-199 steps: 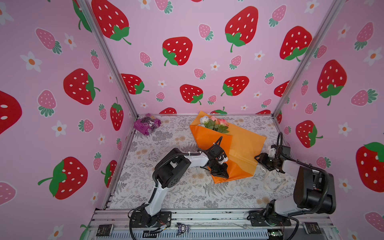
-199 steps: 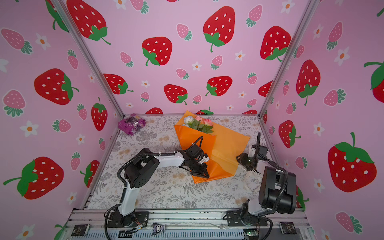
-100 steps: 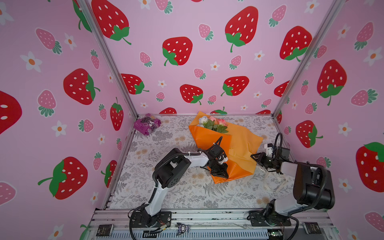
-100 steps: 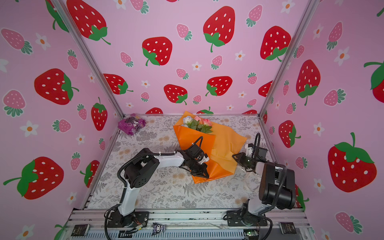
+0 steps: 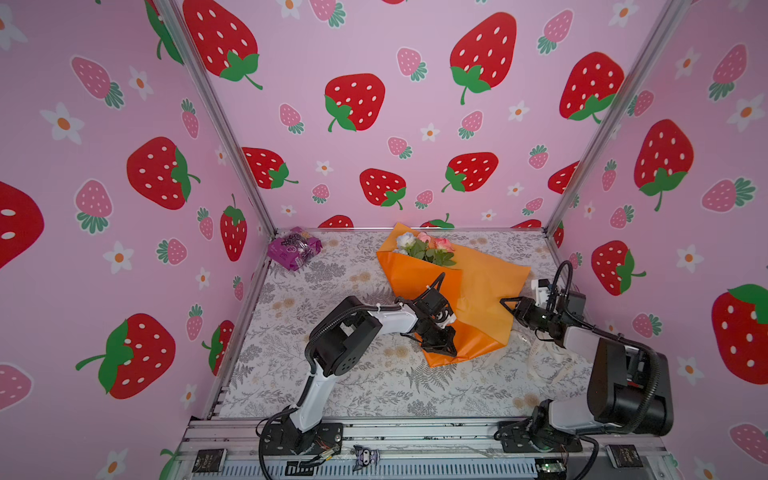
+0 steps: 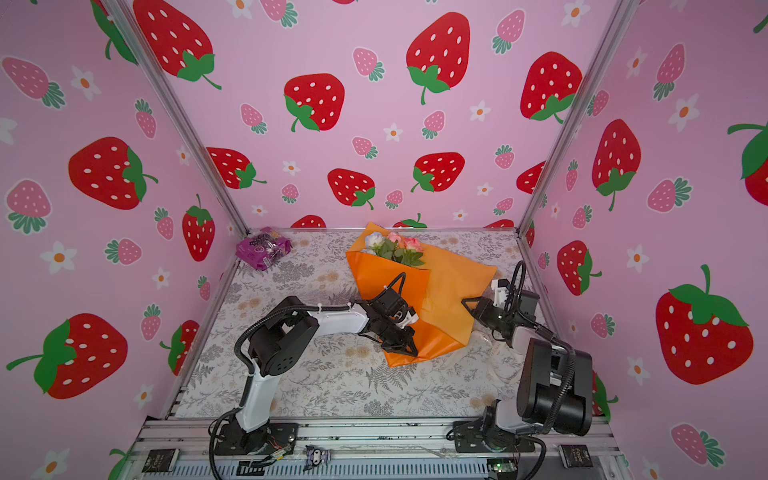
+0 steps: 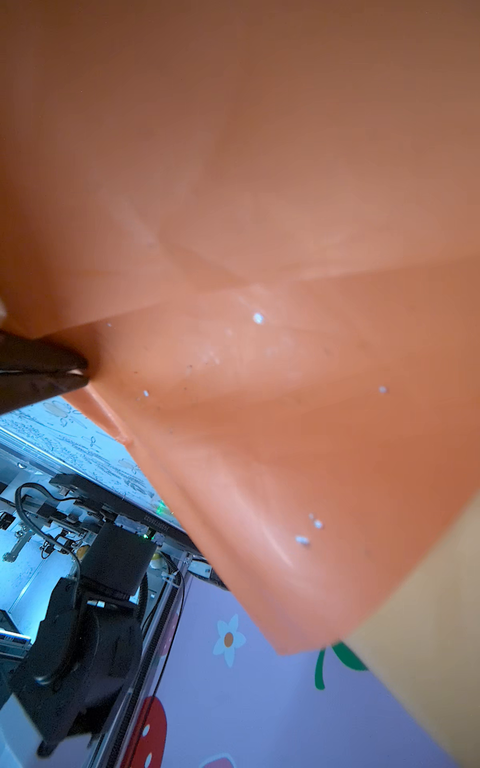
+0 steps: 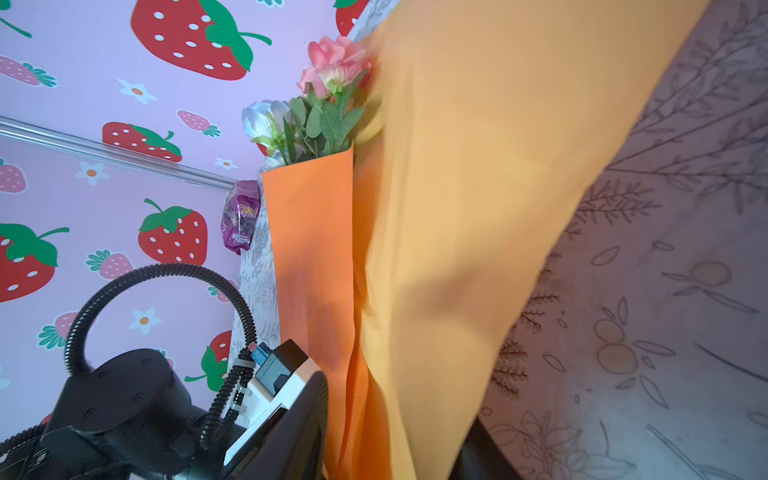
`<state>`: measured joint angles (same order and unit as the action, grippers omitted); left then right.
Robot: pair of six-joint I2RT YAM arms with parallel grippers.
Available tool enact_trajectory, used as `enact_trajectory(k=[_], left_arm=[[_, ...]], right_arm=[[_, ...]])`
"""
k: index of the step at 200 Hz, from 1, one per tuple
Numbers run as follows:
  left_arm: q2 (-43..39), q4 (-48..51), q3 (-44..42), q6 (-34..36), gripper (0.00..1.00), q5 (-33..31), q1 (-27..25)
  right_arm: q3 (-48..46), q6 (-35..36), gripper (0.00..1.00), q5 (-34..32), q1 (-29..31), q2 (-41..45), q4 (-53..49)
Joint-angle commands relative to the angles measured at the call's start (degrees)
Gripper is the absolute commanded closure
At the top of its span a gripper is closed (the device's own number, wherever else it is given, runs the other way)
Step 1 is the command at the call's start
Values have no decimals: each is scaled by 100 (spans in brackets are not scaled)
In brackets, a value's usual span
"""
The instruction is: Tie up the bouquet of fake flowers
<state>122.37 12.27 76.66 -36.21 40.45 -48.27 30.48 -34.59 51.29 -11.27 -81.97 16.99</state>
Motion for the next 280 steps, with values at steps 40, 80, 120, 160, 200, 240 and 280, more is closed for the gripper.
enact_trajectory(k=[40,80,120,160,200,240,280], left_arm=[[130,179,86,13,93,-169,-27],[165,145,121,10,93,-112,-30],[112,92,125,113,93,-1,-32],[30,-161,171,109,91,265,-57],[-94,-379,175,109,87,440,-88],[6,-520,182,90,87,571,-149],[288,-164,328,91,88,289,-174]], right_arm=[[-388,-581,49,390,-25,160,1015],[-134,-465,56,331,-27,-611,1372],[-48,-780,84,365,-16,-785,1719],[-92,-806,96,244,52,-333,1490],[-152,-654,99,110,143,-233,1236],[-167,-698,100,74,160,-282,1227],[-104,-784,100,118,194,-52,1169]])
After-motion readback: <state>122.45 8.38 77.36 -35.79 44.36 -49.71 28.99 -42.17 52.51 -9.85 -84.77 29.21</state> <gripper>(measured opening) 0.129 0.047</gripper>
